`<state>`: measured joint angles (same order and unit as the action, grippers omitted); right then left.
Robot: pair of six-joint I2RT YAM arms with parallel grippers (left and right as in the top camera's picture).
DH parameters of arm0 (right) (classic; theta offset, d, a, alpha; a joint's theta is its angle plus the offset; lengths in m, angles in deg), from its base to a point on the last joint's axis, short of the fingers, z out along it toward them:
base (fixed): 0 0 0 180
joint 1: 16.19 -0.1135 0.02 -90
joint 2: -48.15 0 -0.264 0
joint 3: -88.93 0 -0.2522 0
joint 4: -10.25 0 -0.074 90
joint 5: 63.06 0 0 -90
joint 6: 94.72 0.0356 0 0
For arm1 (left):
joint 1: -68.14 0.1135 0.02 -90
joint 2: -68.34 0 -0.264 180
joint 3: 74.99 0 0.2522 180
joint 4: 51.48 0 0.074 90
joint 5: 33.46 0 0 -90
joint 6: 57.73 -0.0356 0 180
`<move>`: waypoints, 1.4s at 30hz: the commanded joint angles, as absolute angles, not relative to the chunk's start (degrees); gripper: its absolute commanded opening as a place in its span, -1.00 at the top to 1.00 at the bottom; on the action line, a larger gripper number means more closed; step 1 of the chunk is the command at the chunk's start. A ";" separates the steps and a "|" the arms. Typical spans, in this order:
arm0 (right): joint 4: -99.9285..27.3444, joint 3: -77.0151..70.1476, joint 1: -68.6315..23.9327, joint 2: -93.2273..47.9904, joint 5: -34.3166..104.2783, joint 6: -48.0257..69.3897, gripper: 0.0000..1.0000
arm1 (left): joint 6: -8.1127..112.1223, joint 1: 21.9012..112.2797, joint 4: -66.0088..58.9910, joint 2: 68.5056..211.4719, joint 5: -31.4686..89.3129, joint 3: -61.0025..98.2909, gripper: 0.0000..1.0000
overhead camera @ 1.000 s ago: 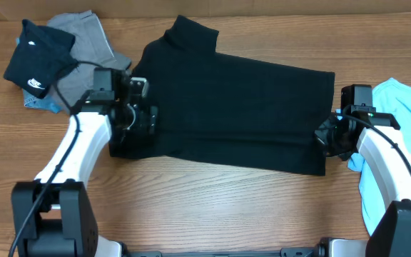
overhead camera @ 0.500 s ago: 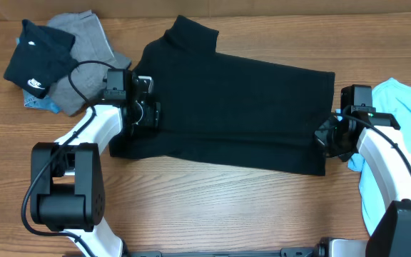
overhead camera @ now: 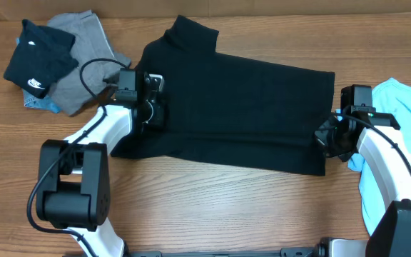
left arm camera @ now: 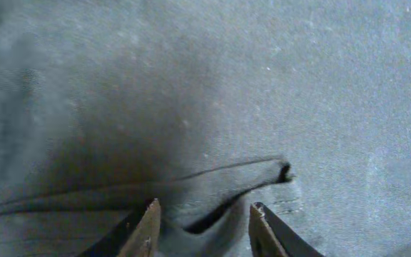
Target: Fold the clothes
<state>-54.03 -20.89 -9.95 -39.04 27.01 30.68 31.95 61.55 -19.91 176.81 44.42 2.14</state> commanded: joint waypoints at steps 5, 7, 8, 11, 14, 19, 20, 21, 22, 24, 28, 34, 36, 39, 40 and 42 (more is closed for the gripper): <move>-53.79 -19.60 -10.01 -39.09 26.58 31.10 0.92 | 32.34 61.37 -19.58 177.75 45.12 2.84 0.81; -53.79 -19.60 -10.01 -39.09 26.55 31.10 0.92 | 32.58 61.37 -19.58 177.72 45.14 2.95 0.92; -53.81 -19.60 -10.01 -39.09 26.58 31.12 0.92 | 33.22 61.42 -19.02 177.46 45.16 3.63 0.92; -54.03 -19.60 -10.01 -39.09 26.55 31.10 0.92 | 34.25 61.53 -16.48 176.30 45.12 6.23 0.92; -54.47 -19.60 -10.01 -39.09 26.55 31.12 0.92 | 34.20 61.53 -12.04 174.38 45.42 10.32 0.92; -55.12 -19.60 -10.01 -39.09 26.55 31.16 0.92 | 33.92 61.51 -8.13 171.60 48.46 15.21 0.92; -55.36 -19.60 -10.01 -39.09 26.55 31.42 0.92 | 33.92 61.51 -8.04 171.28 48.64 15.63 0.92; -55.73 -19.60 -10.01 -39.09 26.55 31.91 0.92 | 33.90 61.44 -8.04 171.17 48.64 15.82 0.92; -56.19 -19.60 -10.01 -39.09 26.51 32.91 0.92 | 33.74 61.40 -8.11 171.12 48.62 15.87 0.92; -56.61 -19.60 -10.01 -39.09 26.31 33.52 0.92 | 33.74 61.35 -8.07 171.17 48.62 15.87 0.92; -56.32 -19.60 -10.01 -39.09 24.81 34.57 0.92 | 33.74 61.35 -8.59 171.17 48.62 15.87 0.90; -54.18 -19.60 -10.01 -39.09 24.83 33.35 -0.25 | 33.52 61.35 -7.50 171.17 48.96 15.87 -0.15; -54.44 -19.60 -10.01 -39.09 24.78 32.58 -0.34 | 33.50 61.37 -5.22 171.17 51.61 15.87 -0.16; -55.86 -19.60 -10.01 -39.09 24.96 32.60 -0.35 | 33.55 61.68 -0.59 171.17 58.67 15.85 -0.15; -56.52 -19.60 -10.01 -39.09 25.07 32.58 -0.34 | 33.55 61.97 1.29 171.17 60.66 15.85 -0.16; -58.79 -19.60 -10.01 -39.09 25.07 32.58 -0.34 | 33.57 63.08 5.05 171.30 62.95 15.61 -0.19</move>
